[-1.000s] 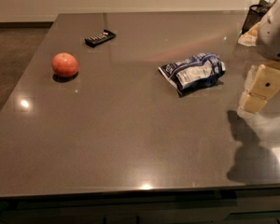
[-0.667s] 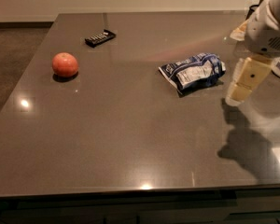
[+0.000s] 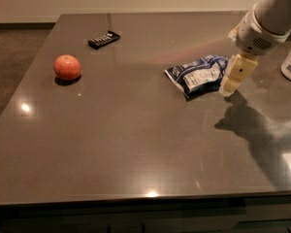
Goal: Move blue chip bag near apple
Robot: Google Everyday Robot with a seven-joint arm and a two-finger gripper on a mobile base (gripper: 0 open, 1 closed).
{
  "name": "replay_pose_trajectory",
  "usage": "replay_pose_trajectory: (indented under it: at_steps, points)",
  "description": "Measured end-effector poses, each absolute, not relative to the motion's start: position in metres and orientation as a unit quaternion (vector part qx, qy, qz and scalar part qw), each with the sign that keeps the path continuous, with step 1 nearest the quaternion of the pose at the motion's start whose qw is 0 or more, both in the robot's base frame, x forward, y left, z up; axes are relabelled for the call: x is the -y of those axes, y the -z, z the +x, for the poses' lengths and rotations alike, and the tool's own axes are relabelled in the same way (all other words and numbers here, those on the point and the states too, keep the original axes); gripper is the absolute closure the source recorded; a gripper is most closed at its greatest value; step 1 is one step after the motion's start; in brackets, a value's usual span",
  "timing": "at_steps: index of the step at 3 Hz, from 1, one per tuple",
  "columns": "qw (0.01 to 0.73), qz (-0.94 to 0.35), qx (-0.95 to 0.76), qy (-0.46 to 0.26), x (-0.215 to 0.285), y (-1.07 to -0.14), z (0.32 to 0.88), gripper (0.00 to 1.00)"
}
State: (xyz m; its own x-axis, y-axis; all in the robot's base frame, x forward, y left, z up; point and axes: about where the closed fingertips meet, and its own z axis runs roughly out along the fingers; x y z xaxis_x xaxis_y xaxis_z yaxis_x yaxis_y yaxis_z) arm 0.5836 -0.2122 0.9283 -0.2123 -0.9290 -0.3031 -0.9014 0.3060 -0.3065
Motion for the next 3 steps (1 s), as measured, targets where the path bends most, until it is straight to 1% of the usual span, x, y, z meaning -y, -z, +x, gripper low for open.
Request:
replay_pose_trajectory:
  at_steps: [2, 3]
  points:
    - [0.202, -0.59, -0.781, 0.032, 0.213, -0.887, 0.641, 0.0]
    - [0.178, -0.596, -0.782, 0.036, 0.213, -0.866, 0.665, 0.02]
